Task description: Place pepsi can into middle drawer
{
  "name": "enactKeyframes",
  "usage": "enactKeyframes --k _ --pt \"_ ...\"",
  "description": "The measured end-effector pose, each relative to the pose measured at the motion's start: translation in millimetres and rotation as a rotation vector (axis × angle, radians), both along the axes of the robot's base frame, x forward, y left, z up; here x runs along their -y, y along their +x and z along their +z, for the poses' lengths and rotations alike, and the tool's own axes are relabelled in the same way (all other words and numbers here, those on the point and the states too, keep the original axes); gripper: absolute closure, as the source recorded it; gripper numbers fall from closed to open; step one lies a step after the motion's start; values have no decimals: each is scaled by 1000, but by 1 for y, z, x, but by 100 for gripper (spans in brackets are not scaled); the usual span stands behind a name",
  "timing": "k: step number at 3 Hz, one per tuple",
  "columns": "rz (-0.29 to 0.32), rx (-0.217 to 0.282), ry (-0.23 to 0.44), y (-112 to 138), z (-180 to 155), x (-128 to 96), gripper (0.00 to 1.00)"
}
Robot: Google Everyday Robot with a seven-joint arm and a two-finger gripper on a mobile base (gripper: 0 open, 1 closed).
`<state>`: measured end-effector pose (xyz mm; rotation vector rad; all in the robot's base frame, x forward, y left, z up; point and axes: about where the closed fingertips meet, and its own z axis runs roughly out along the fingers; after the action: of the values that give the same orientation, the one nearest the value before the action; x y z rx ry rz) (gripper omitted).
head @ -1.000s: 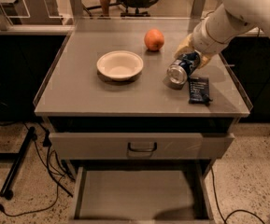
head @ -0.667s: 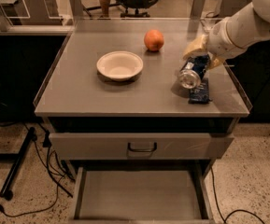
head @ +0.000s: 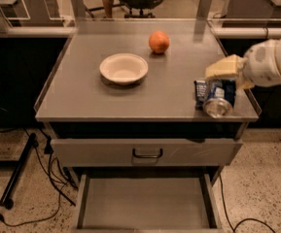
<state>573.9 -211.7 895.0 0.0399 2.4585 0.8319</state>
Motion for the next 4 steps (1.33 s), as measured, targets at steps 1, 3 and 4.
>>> enactKeyframes --k 1,3,4 --pt "21 48 69 -37 -8 7 100" --pt "24 53 70 -38 -10 3 100" --pt "-2 83 64 -44 -13 2 100"
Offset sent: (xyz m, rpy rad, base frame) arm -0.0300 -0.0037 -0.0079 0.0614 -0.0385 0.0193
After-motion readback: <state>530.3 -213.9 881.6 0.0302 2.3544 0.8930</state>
